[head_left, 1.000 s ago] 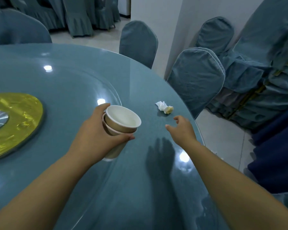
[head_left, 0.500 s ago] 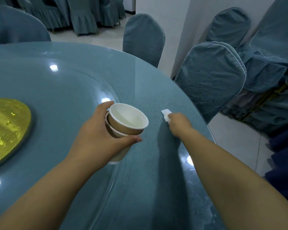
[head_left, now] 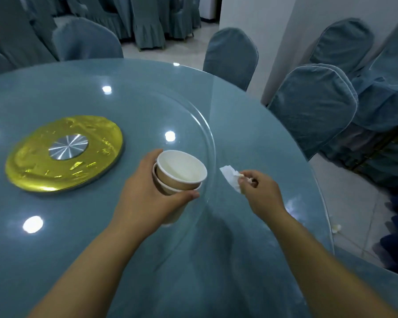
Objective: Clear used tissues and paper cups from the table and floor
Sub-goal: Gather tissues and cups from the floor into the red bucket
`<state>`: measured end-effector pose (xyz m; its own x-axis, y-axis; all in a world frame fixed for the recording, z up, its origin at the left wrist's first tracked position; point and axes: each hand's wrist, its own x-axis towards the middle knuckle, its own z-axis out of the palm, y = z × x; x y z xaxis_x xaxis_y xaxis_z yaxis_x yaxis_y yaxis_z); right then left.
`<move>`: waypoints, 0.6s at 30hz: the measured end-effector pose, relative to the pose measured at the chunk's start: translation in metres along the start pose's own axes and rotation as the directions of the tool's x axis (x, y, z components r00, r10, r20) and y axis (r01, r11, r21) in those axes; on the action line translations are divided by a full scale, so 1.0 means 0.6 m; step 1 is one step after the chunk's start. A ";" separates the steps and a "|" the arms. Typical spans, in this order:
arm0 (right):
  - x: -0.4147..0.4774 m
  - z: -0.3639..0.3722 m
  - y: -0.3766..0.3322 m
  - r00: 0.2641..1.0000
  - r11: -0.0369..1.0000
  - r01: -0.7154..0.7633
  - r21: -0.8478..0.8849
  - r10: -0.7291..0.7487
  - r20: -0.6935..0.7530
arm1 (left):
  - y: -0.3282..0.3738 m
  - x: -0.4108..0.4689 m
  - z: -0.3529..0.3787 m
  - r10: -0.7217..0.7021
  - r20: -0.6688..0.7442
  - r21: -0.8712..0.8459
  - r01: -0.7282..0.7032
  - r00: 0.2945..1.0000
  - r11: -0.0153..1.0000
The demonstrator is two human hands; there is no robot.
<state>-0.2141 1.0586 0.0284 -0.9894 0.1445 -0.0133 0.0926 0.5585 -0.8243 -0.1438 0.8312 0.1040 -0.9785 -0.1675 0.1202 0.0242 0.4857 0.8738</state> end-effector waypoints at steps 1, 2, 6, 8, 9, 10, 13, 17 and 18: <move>-0.037 0.008 -0.017 1.000 0.999 0.011 0.033 -0.011 0.007 | -0.005 -0.025 -0.024 0.004 -0.019 0.000 -0.004 1.000 1.000; -0.073 0.018 -0.033 0.999 0.998 0.027 0.058 -0.028 0.017 | -0.010 -0.051 -0.048 0.003 -0.036 -0.006 -0.003 0.999 1.000; -0.226 0.065 -0.099 0.994 0.988 0.078 0.130 -0.087 0.063 | -0.040 -0.171 -0.155 -0.045 -0.092 -0.050 0.041 0.995 0.998; -0.305 0.093 -0.132 0.988 0.981 0.113 0.156 -0.127 0.088 | -0.055 -0.241 -0.212 -0.070 -0.128 -0.055 0.063 0.989 0.997; -0.345 0.109 -0.149 0.984 0.977 0.130 0.167 -0.147 0.096 | -0.063 -0.278 -0.240 -0.077 -0.148 -0.055 0.070 0.986 0.996; -0.385 0.125 -0.164 0.981 0.973 0.143 0.179 -0.163 0.102 | -0.071 -0.315 -0.268 -0.080 -0.168 -0.052 0.072 0.982 0.996; -0.501 0.180 -0.210 0.974 0.961 0.148 0.235 -0.183 0.132 | -0.099 -0.421 -0.352 -0.114 -0.238 -0.051 0.105 0.965 0.993; -0.641 0.251 -0.260 0.947 0.951 0.133 0.280 -0.205 0.246 | -0.149 -0.553 -0.452 -0.177 -0.333 -0.107 0.149 0.926 0.983; -0.670 0.268 -0.271 0.935 0.952 0.138 0.274 -0.217 0.282 | -0.162 -0.583 -0.471 -0.203 -0.364 -0.130 0.166 0.909 0.977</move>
<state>0.1508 0.7783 0.0769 -0.9763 -0.2162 0.0067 -0.0791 0.3280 -0.9414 0.2541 0.5999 0.1101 -0.8197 -0.5633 0.1034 -0.1122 0.3350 0.9355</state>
